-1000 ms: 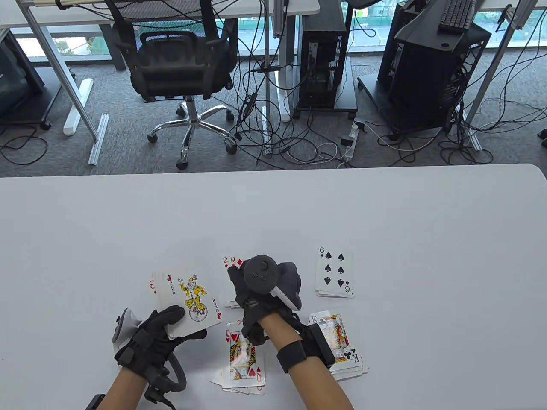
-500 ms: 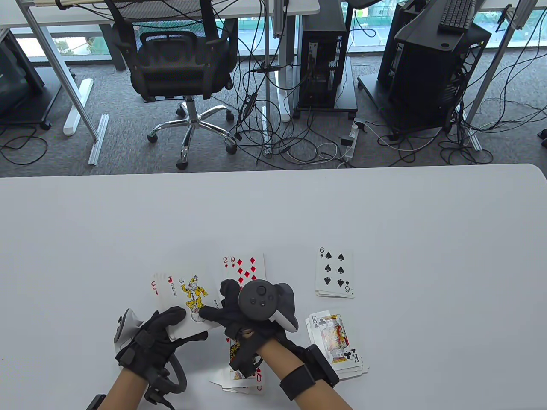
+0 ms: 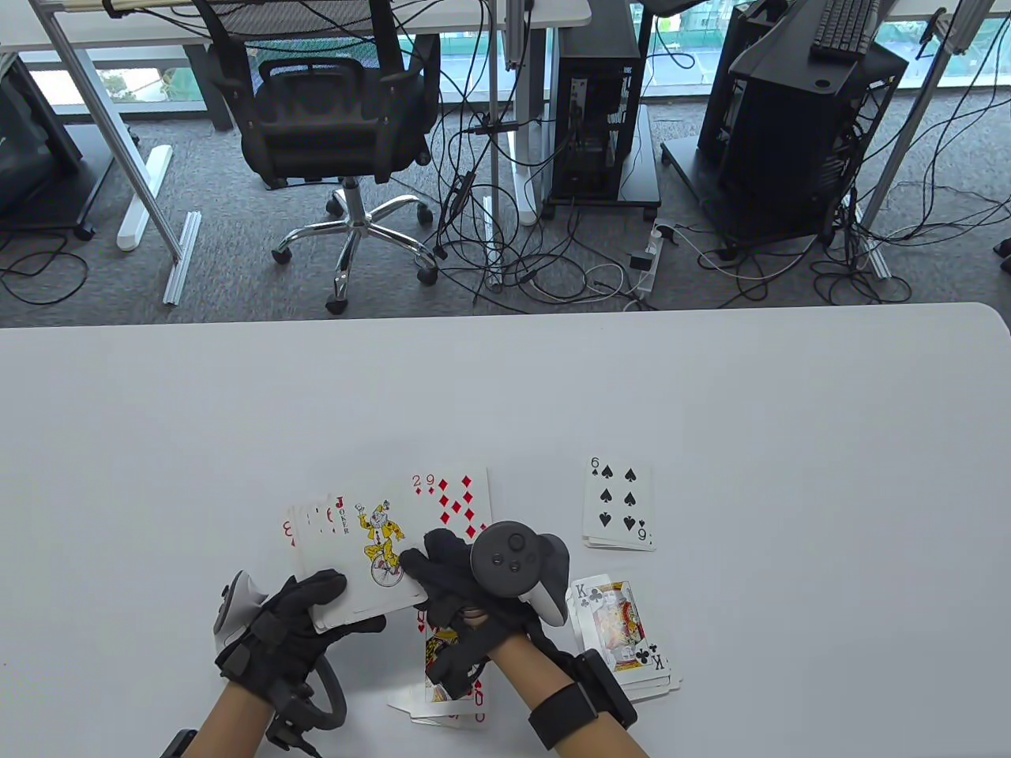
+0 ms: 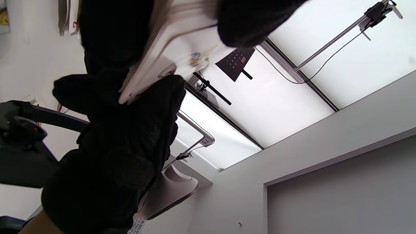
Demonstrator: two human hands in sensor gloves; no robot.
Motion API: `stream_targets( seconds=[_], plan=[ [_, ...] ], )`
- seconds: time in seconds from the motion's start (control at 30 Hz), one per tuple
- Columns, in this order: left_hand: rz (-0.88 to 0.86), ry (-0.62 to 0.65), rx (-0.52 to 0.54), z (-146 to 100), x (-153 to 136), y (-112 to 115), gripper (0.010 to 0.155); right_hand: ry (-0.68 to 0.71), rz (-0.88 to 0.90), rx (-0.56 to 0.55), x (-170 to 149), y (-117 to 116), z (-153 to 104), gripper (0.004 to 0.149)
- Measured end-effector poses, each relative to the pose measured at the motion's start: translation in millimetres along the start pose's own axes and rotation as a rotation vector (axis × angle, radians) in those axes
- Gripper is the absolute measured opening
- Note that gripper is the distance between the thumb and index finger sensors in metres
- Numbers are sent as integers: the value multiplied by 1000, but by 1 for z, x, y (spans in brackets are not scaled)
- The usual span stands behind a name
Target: Playing card suit sorting
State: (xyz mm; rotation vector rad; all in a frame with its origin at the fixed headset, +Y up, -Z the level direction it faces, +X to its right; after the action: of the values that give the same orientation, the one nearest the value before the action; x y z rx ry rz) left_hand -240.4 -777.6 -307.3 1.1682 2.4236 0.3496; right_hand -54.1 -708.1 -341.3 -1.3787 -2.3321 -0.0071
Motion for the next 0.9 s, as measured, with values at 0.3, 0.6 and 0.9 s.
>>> stream_targets(
  seconds=[0.3,0.6,0.9],
  plan=[
    [37,-1,-15,1,0,4,59,-51,-93,-28,-8,32,-7,39],
    [25,-3,-3,1,-2,3,59,-155,-109,-230,-58,183,-38,39],
    [34,-16,10,1,-4,1,59,-599,-587,-165,-161,288,-130,40]
  ],
)
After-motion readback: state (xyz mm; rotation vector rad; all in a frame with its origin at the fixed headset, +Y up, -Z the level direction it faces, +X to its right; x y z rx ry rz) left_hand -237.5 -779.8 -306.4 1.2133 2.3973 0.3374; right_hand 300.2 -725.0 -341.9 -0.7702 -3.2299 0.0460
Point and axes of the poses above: the tracker on the back of each hand, its own x axis roughly to the thumb side, its own z axis roughly from the wrist to the fingertips, y = z × x, the point moved 5 cm from there along z, roughly from the wrist to the fingertips
